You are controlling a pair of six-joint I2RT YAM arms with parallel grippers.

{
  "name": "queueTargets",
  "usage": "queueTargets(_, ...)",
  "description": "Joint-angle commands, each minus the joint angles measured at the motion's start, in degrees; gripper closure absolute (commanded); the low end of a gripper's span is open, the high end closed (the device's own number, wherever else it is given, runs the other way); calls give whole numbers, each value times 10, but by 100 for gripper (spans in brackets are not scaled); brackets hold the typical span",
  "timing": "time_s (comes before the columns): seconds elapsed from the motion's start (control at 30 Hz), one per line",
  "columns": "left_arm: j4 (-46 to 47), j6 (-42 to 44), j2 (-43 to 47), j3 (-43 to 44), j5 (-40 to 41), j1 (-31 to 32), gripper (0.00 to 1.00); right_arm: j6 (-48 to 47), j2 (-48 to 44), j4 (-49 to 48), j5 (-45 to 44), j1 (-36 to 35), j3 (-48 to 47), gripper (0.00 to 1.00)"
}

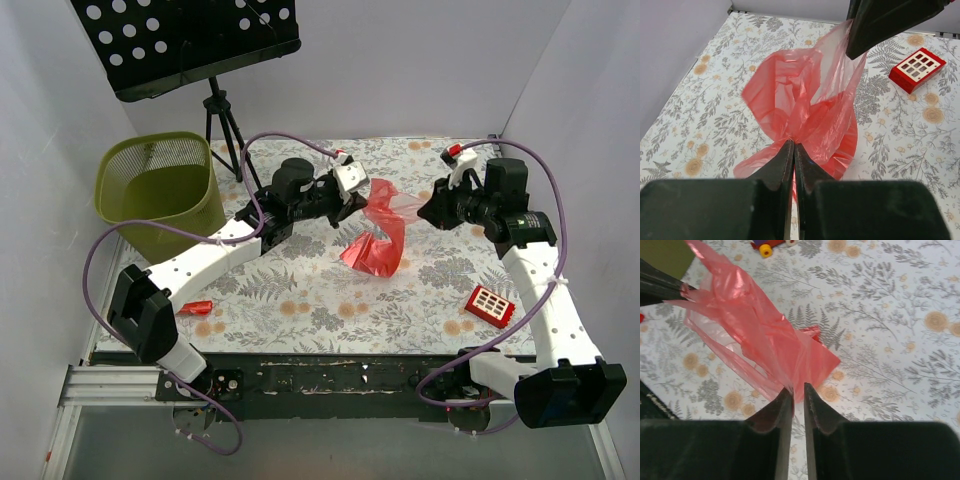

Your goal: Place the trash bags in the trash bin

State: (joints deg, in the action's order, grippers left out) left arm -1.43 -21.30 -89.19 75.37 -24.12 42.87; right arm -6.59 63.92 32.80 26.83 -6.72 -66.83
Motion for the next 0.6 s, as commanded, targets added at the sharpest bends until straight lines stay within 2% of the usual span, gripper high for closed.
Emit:
queueTargets(0.0,11,-30,34,-18,-17,-1,100,0,8,-26,96,0,-14,71)
queueTargets(0.07,11,-35,33,-17,-20,-2,100,3,18,-31,121,-1,-21,60)
queueTargets(0.1,11,-37,33,-18,-20,-1,100,3,22,-34,134,-4,-24,47)
queueTargets(0.13,11,-37,34,-18,-21,-2,100,1,26,-36,141,-8,-28,40)
queueTargets(0.17,11,-37,37,-18,-22,-2,100,1,30,-37,141,-13,-31,36)
queueTargets(0.33,25,-36,45,-22,-26,-2,100,14,51,-45,144,-25,-43,29)
queueTargets(0.5,28,-36,52,-22,-33,-2,100,47,63,-67,161,-28,-33,28)
queueTargets(0.57,29,-39,54,-22,-34,-1,100,54,72,-70,164,-29,-28,37)
